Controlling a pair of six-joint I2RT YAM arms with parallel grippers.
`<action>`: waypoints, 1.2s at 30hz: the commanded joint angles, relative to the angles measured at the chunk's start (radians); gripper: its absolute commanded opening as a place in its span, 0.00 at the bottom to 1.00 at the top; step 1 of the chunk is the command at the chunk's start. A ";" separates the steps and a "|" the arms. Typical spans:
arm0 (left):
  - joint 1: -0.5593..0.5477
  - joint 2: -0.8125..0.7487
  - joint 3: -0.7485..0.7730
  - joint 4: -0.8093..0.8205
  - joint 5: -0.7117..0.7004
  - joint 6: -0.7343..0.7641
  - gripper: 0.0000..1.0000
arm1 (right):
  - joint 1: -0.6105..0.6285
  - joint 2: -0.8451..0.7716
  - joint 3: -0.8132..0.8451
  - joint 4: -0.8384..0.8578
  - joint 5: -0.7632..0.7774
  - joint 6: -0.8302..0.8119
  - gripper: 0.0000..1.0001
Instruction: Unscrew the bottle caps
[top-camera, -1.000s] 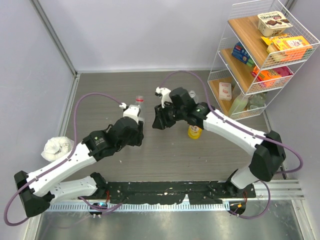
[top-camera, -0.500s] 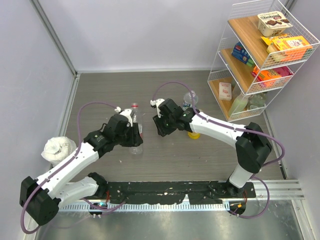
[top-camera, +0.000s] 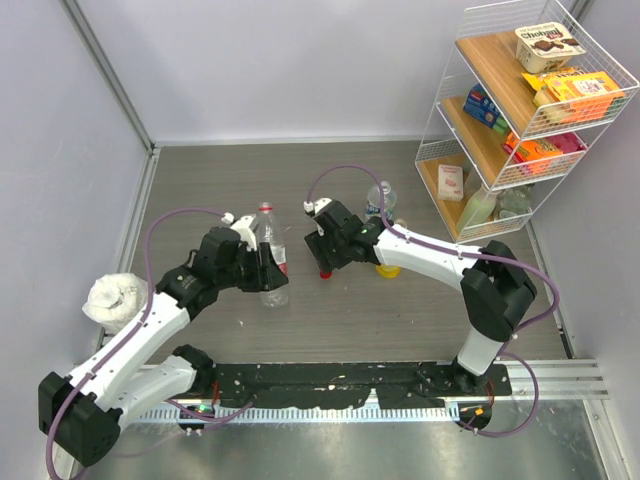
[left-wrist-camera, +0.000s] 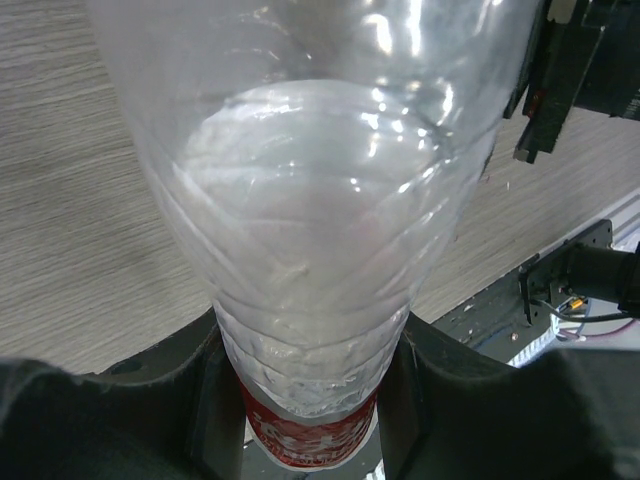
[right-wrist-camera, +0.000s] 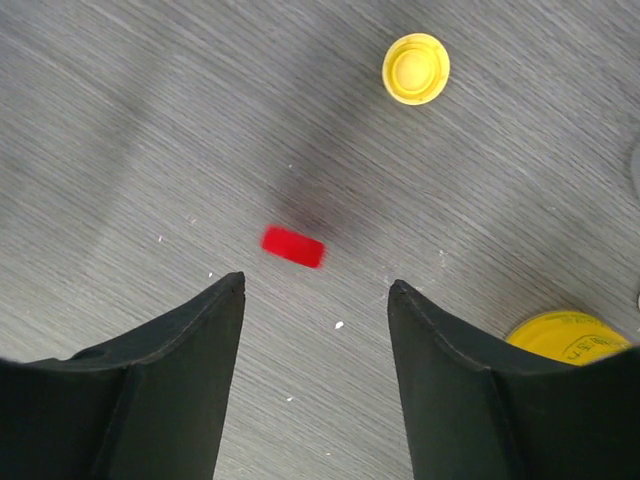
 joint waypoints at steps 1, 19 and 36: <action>0.008 0.008 0.011 0.057 0.068 0.012 0.00 | 0.000 -0.043 0.032 0.010 0.079 0.014 0.68; 0.008 0.005 0.022 0.093 0.140 0.048 0.00 | -0.009 -0.251 0.050 0.073 0.024 0.042 1.00; 0.008 -0.072 -0.018 0.291 0.457 0.035 0.00 | -0.131 -0.333 0.032 0.539 -0.732 0.348 1.00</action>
